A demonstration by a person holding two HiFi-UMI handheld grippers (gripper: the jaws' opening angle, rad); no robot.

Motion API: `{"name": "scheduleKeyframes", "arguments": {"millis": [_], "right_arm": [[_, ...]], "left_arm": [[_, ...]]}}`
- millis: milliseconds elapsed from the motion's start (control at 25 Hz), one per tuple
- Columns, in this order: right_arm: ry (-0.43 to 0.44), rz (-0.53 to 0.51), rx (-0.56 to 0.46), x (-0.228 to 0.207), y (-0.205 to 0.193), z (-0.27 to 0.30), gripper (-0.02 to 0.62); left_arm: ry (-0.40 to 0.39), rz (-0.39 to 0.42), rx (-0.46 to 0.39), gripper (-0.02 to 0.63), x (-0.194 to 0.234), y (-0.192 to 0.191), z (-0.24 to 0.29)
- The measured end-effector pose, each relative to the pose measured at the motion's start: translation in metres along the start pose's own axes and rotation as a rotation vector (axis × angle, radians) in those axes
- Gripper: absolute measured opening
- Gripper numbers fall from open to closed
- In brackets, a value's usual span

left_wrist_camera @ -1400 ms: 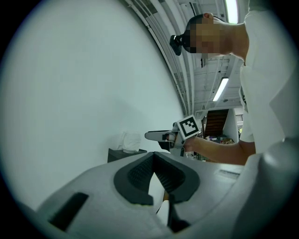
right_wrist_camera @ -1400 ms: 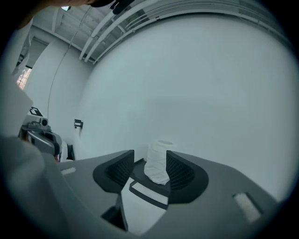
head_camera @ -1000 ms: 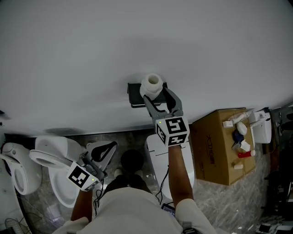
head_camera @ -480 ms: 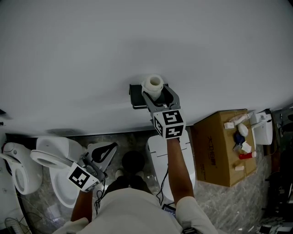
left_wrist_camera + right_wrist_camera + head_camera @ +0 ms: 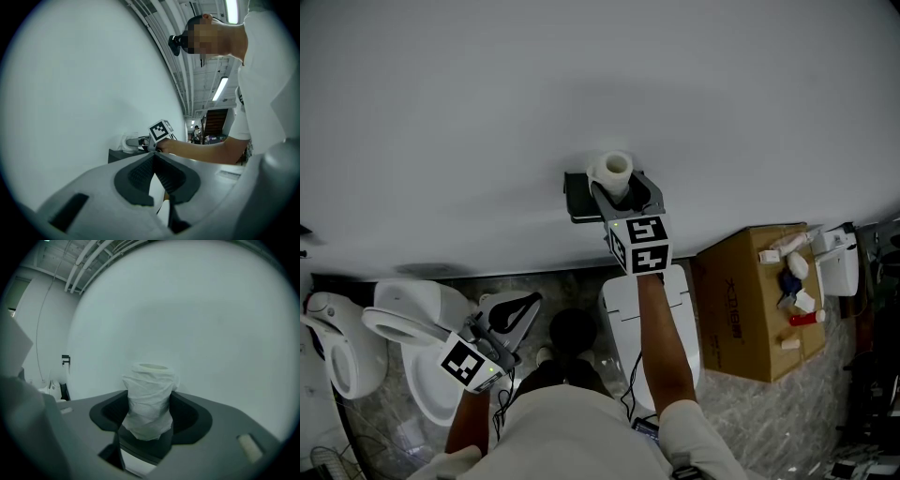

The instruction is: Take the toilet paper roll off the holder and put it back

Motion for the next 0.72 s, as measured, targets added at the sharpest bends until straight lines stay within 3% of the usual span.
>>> {"name": "scheduleKeyframes", "arguments": {"millis": [720], "right_arm": [[0.024, 0.0, -0.003, 0.0016, 0.0015, -0.0031, 0.272]], "left_arm": [[0.043, 0.011, -0.002, 0.003, 0.0019, 0.002, -0.0062]]}}
Point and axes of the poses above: the fingertips, and each gripper's own axes: z forward along the fingers, x to its left, y out of its top, the point moved 9 cm from there along -z, backward along the fingers, and after that the axes turned 10 degrees about y, right-handed, at the moved point
